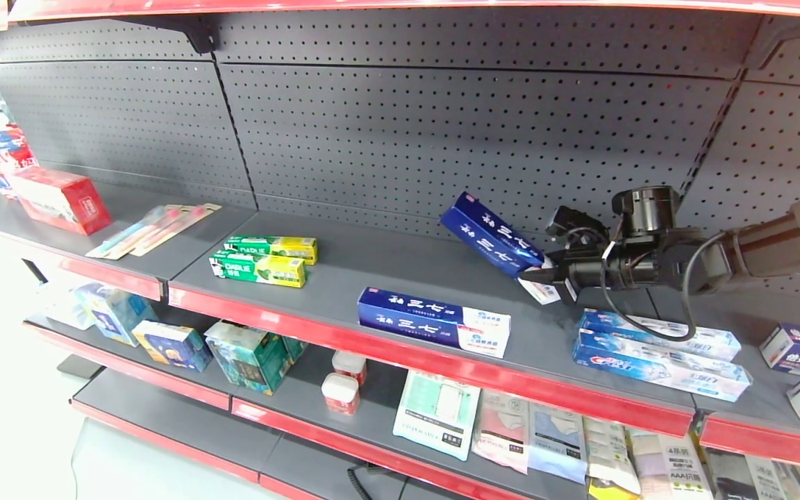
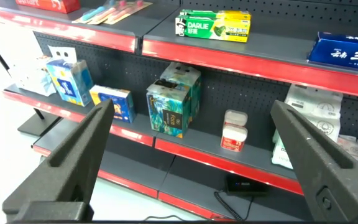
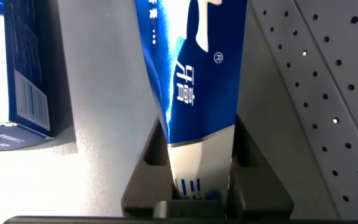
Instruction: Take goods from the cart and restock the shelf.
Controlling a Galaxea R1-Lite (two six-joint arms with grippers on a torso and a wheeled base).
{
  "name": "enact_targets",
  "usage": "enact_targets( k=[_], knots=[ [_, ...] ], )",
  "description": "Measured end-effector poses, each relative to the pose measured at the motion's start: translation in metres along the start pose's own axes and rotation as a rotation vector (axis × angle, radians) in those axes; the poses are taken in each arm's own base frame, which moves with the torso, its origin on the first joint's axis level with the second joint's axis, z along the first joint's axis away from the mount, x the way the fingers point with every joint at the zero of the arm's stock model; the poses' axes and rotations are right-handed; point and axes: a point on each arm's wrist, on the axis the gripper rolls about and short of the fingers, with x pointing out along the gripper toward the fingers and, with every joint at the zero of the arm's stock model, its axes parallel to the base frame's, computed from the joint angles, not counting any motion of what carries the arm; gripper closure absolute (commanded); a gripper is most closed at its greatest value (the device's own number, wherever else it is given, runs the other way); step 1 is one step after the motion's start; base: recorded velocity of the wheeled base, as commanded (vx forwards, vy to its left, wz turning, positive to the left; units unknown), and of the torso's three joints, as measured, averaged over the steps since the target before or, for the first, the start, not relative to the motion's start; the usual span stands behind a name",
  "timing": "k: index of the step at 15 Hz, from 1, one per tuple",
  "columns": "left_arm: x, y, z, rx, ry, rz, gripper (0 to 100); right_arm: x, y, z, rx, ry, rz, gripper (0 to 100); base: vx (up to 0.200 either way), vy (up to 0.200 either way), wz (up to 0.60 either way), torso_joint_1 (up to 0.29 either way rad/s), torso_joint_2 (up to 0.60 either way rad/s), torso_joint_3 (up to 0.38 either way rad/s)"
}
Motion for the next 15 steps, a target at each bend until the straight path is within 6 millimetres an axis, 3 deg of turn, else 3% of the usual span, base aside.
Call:
enact_targets(
  k=[15],
  knots=[
    [0.0, 0.0, 0.0, 0.0, 0.0, 0.0, 0, -0.0001, -0.0035, -0.0074, -0.015, -0.009, 0.02, 100, 0.0, 0.0, 0.0, 0.0, 0.0, 0.0]
  ],
)
